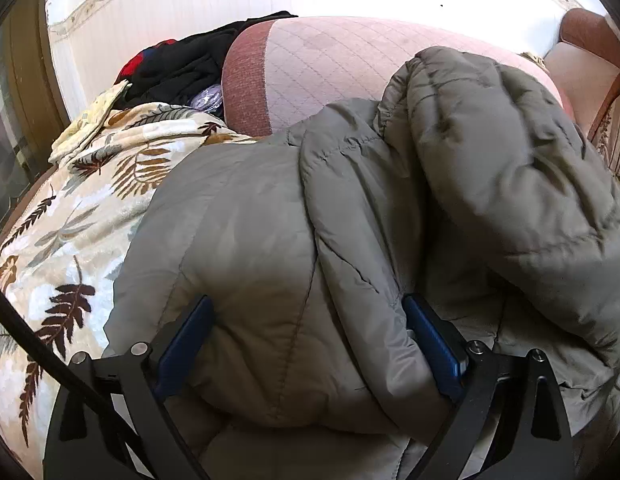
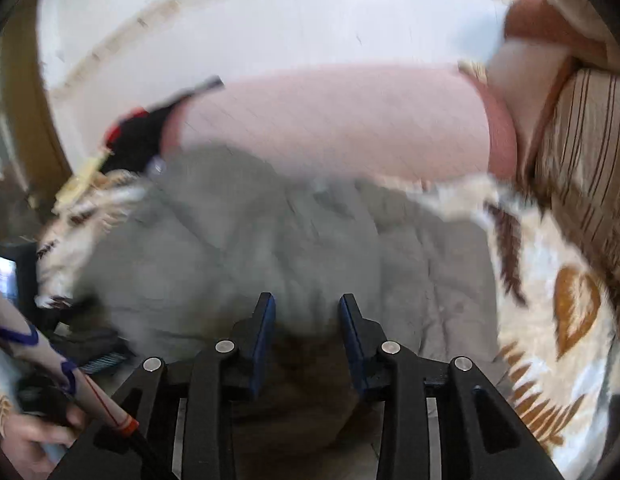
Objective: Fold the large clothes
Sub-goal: 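Fold the held hood over the jacket body toward the hem with the right gripper, then release the hood onto the folded jacket and open the right gripper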
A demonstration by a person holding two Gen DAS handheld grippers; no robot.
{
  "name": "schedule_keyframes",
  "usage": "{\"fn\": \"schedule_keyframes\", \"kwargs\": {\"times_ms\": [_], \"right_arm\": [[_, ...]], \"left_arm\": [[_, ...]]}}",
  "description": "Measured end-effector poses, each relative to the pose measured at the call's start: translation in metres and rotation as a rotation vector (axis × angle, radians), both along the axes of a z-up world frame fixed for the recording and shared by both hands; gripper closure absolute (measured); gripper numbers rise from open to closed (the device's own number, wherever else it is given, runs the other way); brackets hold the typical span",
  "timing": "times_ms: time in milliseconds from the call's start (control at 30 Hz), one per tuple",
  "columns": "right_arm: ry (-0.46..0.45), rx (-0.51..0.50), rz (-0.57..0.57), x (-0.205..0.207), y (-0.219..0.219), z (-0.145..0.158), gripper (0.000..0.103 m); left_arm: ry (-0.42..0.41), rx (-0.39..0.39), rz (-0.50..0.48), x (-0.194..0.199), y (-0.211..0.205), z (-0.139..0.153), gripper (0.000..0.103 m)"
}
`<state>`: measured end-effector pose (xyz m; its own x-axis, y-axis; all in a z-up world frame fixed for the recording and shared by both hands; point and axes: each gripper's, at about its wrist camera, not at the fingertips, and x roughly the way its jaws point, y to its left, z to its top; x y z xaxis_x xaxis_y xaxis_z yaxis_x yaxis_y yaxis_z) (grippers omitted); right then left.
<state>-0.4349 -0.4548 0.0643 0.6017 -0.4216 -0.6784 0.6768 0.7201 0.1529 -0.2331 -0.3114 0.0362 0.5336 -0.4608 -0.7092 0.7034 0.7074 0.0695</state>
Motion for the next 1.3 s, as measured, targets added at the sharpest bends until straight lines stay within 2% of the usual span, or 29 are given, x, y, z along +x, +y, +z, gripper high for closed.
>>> {"fn": "schedule_keyframes", "kwargs": {"times_ms": [100, 200, 300, 367, 500, 567, 633, 767, 867, 900, 933, 967, 1100, 1167, 1300], "right_arm": [[0.059, 0.017, -0.009, 0.000, -0.012, -0.027, 0.070], [0.053, 0.052, -0.004, 0.002, -0.020, -0.032, 0.069], [0.066, 0.038, 0.004, 0.004, -0.020, -0.032, 0.069], [0.062, 0.044, 0.005, 0.003, -0.020, -0.032, 0.069], [0.038, 0.085, -0.003, -0.006, -0.022, -0.034, 0.069], [0.039, 0.086, -0.002, -0.007, -0.020, -0.035, 0.069], [0.043, 0.083, 0.000, -0.007, -0.017, -0.035, 0.068], [0.043, 0.085, 0.003, -0.006, -0.017, -0.036, 0.068], [0.043, 0.086, 0.006, -0.006, -0.015, -0.036, 0.068], [0.040, 0.089, 0.007, -0.006, -0.016, -0.035, 0.068], [0.038, 0.092, 0.010, -0.006, -0.016, -0.035, 0.068], [0.038, 0.096, 0.013, -0.006, -0.016, -0.035, 0.068], [0.042, 0.082, 0.018, -0.006, -0.016, -0.030, 0.068], [0.002, 0.073, 0.005, -0.012, -0.015, -0.019, 0.068], [-0.120, -0.010, 0.026, -0.022, -0.003, 0.008, 0.067]], "left_arm": [[-0.010, 0.005, -0.003, 0.000, 0.000, -0.001, 0.005], [-0.011, 0.003, -0.003, 0.001, 0.001, 0.000, 0.005], [-0.007, -0.019, -0.006, 0.001, 0.004, 0.003, 0.005], [-0.011, -0.068, -0.009, 0.000, 0.011, 0.011, 0.007], [-0.128, -0.216, -0.041, -0.020, 0.026, 0.047, 0.008], [-0.134, -0.309, -0.097, -0.036, 0.030, 0.064, 0.008], [-0.117, -0.347, -0.140, -0.045, 0.026, 0.069, 0.008], [-0.081, -0.251, -0.172, -0.047, -0.007, 0.051, 0.008], [-0.020, -0.077, -0.107, -0.029, -0.030, 0.019, 0.007], [0.019, -0.046, -0.090, -0.022, -0.034, 0.010, 0.006], [0.078, -0.057, -0.083, -0.011, -0.031, 0.003, 0.006], [0.091, -0.072, -0.085, -0.009, -0.029, 0.005, 0.006], [0.051, -0.059, -0.091, -0.014, -0.030, 0.005, 0.006], [0.040, -0.056, -0.088, -0.015, -0.030, 0.008, 0.006], [0.042, -0.062, -0.085, -0.014, -0.027, 0.008, 0.006]]}}
